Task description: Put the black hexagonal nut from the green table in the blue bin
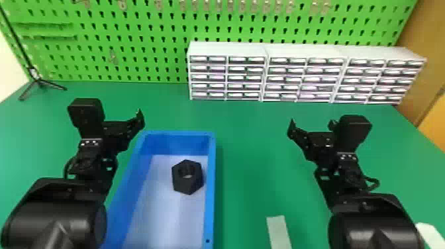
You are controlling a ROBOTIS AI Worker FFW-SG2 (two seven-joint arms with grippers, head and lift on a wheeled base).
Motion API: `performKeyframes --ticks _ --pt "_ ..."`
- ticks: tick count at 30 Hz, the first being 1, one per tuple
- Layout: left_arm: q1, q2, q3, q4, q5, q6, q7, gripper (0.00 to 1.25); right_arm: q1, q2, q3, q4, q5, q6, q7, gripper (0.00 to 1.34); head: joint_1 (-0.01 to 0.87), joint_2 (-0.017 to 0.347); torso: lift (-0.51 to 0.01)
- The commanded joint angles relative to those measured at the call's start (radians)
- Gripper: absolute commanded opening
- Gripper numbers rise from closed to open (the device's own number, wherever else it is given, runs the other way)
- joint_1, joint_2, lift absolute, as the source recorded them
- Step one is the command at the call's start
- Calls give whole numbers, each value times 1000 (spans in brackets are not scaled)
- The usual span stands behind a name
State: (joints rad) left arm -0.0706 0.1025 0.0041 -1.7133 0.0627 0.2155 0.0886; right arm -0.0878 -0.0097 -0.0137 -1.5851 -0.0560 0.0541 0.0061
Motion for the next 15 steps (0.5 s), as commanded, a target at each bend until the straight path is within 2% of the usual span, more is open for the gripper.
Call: performKeyframes --ticks 1,15 --pt "0 -1 -4 0 -6 -5 2 1078 7 11 -28 0 10 -5 0 1203 683 28 -96" --pt "-3 -3 -6 0 5 -7 3 1078 2 11 -28 -6 1 7 0 1203 683 28 -96"
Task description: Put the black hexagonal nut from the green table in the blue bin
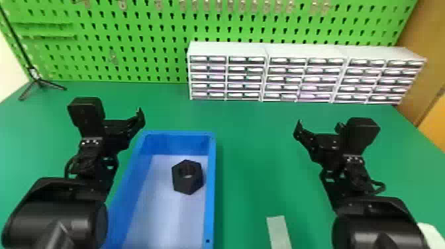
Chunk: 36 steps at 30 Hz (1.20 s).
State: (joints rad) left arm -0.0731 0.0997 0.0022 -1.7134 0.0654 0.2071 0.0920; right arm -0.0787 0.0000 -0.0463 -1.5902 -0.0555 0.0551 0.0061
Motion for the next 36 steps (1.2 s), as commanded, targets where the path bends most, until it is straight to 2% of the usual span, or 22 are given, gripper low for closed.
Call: performKeyframes --ticks 1,9,17,36 --pt "-1 0 -7 0 2 2 0 1078 -7 1 6 -4 0 8 0 1203 683 28 -96" --pt "4 -3 -30 1 -7 2 37 1078 -7 1 17 -22 13 9 0 1203 683 28 -96" --pt "10 -8 -28 1 -16 2 38 1080 -4 -9 37 -27 10 19 0 1203 683 28 -96" --pt "13 -17 -34 12 -29 2 41 1078 -4 -5 37 -30 33 37 0 1203 683 28 -96"
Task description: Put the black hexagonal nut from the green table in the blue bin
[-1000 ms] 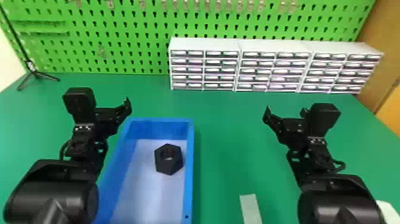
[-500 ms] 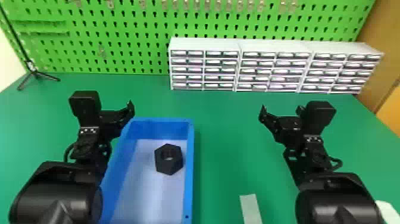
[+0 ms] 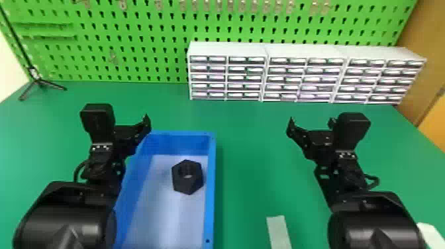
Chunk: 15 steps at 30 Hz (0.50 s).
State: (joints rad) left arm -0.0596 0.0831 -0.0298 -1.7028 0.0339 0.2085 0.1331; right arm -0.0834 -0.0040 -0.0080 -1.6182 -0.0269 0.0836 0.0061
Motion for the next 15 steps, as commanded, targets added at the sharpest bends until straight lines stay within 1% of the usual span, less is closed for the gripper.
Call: performKeyframes --ticks 1,10,15 --pt "0 0 -1 2 1 0 -1 1078 1 -1 -1 -2 5 8 0 1203 683 28 -96" --pt "-2 -3 -7 6 11 -1 0 1078 -1 1 -9 -11 8 12 0 1203 683 28 -96" --pt "1 -3 -9 6 11 -1 0 1078 1 -5 -12 -14 -2 13 0 1203 683 28 -96"
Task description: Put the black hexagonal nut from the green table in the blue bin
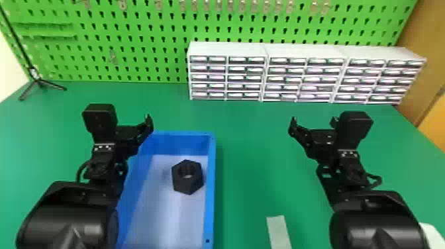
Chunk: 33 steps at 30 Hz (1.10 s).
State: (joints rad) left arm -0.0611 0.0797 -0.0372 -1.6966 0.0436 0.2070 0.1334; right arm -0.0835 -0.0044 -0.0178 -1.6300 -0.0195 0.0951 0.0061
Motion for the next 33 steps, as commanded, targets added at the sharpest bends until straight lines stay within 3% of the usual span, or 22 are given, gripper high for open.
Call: performKeyframes --ticks 1,33 --pt "3 0 0 0 1 0 0 1078 1 -5 -2 -2 -11 3 0 1203 683 28 -96" --pt "-5 0 -9 -14 13 2 0 1078 33 1 -31 -54 -10 49 0 1203 683 28 -96"
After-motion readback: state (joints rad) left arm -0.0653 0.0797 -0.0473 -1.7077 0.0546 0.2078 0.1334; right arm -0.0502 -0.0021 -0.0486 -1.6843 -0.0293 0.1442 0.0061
